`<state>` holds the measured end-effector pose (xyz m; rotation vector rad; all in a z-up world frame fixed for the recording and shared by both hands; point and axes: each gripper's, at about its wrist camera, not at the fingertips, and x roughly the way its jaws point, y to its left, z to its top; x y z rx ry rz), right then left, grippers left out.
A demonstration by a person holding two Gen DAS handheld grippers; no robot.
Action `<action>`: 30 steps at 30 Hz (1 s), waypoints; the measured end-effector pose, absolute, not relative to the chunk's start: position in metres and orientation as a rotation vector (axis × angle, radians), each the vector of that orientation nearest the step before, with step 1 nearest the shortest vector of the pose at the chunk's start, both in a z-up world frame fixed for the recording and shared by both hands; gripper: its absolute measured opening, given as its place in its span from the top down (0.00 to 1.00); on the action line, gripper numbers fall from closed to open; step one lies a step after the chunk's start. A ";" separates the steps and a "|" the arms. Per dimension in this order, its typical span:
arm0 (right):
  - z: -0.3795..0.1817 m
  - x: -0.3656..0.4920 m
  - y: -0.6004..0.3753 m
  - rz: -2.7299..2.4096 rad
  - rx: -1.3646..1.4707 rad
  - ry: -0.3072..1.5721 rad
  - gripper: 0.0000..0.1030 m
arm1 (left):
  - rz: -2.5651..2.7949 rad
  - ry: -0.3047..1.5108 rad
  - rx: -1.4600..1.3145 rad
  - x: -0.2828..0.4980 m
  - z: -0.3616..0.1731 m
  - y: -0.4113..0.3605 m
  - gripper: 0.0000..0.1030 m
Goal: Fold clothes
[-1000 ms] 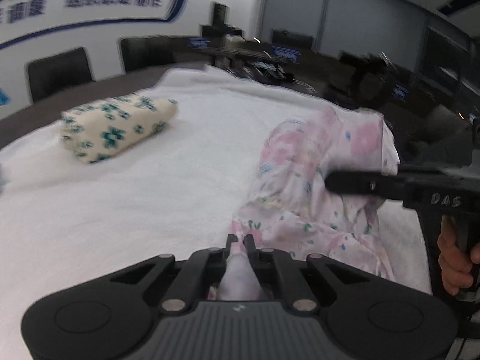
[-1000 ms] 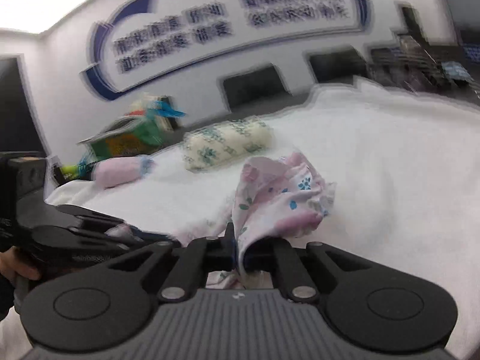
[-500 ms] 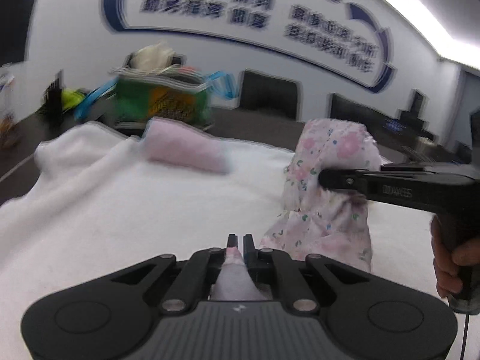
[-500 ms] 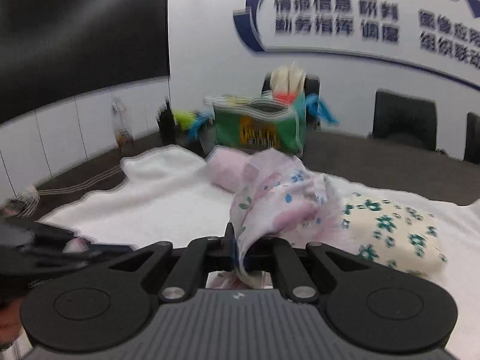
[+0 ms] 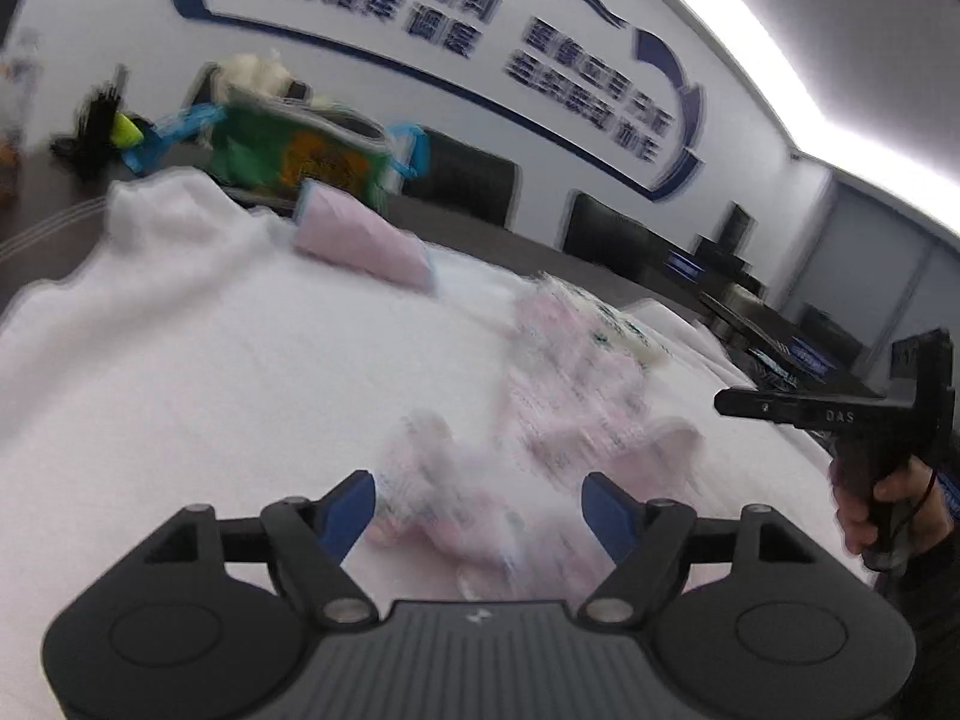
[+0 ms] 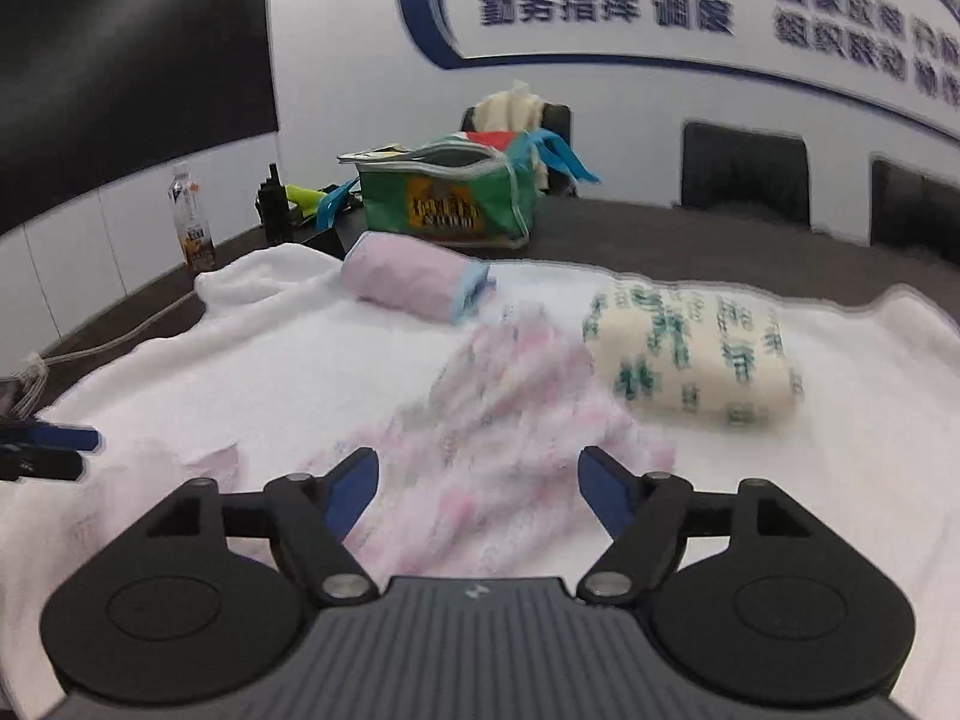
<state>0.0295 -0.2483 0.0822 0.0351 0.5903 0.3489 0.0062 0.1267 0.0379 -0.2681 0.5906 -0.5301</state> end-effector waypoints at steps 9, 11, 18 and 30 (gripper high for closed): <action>0.027 -0.051 -0.174 0.715 0.020 0.589 0.26 | -0.664 0.608 -0.104 0.001 0.018 0.085 0.49; 0.020 -0.054 -0.156 0.706 -0.071 0.602 0.55 | -0.674 0.644 -0.119 0.003 0.012 0.082 0.78; 0.041 -0.068 -0.164 0.733 -0.226 0.578 0.92 | -0.746 0.616 -0.162 -0.030 0.029 0.066 0.93; 0.050 -0.172 -0.218 0.789 -0.372 0.592 0.57 | -0.978 0.615 -0.138 -0.111 0.015 0.020 0.69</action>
